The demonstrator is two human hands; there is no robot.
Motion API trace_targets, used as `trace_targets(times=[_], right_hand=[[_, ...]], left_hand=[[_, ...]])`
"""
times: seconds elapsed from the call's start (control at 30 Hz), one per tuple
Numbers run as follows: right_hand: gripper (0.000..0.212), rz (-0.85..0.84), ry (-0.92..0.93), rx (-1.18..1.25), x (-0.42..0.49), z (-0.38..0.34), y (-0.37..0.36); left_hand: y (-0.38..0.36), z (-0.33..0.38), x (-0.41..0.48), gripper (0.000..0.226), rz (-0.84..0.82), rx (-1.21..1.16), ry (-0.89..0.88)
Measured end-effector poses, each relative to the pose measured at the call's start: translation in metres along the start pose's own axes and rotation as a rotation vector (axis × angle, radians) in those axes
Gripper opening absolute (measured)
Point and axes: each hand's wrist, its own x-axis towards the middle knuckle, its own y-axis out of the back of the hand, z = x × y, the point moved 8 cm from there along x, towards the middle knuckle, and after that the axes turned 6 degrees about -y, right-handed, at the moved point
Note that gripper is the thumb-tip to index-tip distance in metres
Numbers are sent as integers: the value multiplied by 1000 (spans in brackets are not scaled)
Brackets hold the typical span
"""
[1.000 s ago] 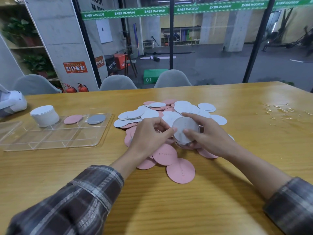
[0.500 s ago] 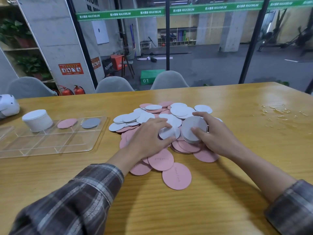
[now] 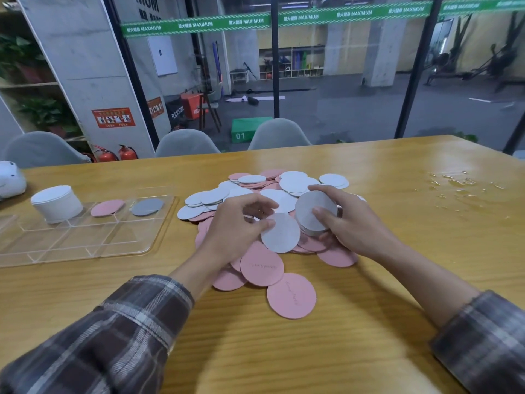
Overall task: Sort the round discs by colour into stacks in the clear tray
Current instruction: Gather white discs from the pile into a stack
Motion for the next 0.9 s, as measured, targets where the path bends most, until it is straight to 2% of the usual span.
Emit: trace_targets(times=[0.2, 0.37, 0.5, 0.6, 0.73, 0.83, 0.9], right_hand=[[35, -76, -14, 110, -2, -7, -8], [35, -120, 19, 127, -6, -14, -14], [50, -108, 63, -3, -8, -17, -12], [50, -113, 52, 38, -8, -16, -13], [49, -103, 42, 43, -8, -16, -12], [49, -82, 23, 32, -7, -15, -10], [49, -70, 15, 21, -7, -14, -8]], left_hand=[[-5, 4, 3, 25, 27, -233, 50], [-10, 10, 8, 26, 115, -235, 8], [-11, 11, 9, 25, 153, -220, -3], [-11, 11, 10, 19, 150, -204, -1], [-6, 2, 8, 5, 135, 53, -46], [-11, -12, 6, 16, 21, 314, -33], [-13, -18, 5, 26, -39, 389, 1]])
